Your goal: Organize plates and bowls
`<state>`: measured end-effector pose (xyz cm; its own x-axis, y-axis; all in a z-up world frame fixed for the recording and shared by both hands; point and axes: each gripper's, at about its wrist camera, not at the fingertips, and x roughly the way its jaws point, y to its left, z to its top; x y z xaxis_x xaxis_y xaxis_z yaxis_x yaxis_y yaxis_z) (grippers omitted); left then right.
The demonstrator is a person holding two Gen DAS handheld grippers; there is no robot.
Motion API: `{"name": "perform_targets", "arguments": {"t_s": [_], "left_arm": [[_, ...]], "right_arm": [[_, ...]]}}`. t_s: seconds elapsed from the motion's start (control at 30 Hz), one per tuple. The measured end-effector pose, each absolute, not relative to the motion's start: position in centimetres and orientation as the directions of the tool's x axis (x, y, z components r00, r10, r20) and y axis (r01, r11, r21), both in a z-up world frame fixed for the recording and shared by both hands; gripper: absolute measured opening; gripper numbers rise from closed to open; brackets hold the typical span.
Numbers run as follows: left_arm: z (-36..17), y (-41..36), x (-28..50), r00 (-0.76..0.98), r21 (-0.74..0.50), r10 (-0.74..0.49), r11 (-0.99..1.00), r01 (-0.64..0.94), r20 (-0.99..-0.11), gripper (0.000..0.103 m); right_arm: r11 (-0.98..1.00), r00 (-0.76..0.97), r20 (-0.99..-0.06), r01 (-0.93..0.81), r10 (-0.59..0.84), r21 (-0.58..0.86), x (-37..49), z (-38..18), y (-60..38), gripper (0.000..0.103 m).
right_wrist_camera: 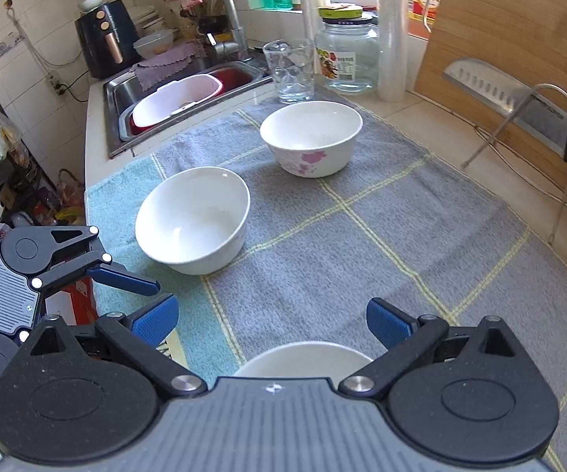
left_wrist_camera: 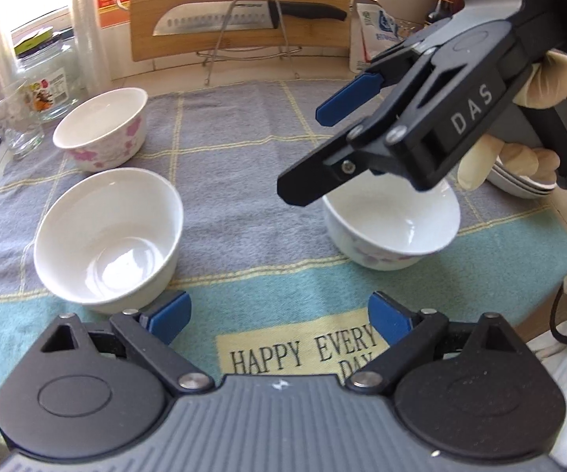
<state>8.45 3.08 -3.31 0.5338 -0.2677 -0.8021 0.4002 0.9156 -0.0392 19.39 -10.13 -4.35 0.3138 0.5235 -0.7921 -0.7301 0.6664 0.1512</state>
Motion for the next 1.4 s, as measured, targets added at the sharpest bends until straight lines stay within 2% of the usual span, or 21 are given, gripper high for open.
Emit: {"name": "perform_targets", "arguments": {"t_s": [0.23,0.47,0.63,0.7,1.2,1.4], "left_arm": [[-3.7,6.7,8.2,0.613,0.026,-0.133,0.970,0.242,-0.779,0.096],[-4.0,8.9,9.6,0.671,0.101,-0.063,0.974,0.203,-0.739,0.096],[-4.3,9.2,10.1,0.689,0.126,-0.078,0.963,0.240,-0.721,0.096],[-4.4,9.3,10.3,0.694,0.132,-0.084,0.959,0.252,-0.715,0.095],[-4.1,10.8,11.3,0.692,0.080,-0.186,0.940,0.333,-0.697,0.089],[-4.1,11.1,11.4,0.686,0.073,-0.205,0.933,0.353,-0.699,0.089]], "right_arm": [[0.609,0.287,-0.777,-0.779,0.561,0.152,20.9,-4.5,-6.9,0.103],[0.593,0.261,-0.771,-0.784,0.580,0.181,22.7,-5.1,-4.0,0.102],[0.578,0.233,-0.782,-0.793,0.578,0.191,23.2,-5.7,-2.1,0.097],[0.575,0.226,-0.789,-0.796,0.572,0.189,23.3,-6.0,-1.5,0.091],[0.589,0.188,-0.812,-0.777,0.553,0.221,24.2,-7.2,0.5,0.070],[0.603,0.190,-0.813,-0.764,0.550,0.230,24.3,-7.1,0.7,0.070]]}}
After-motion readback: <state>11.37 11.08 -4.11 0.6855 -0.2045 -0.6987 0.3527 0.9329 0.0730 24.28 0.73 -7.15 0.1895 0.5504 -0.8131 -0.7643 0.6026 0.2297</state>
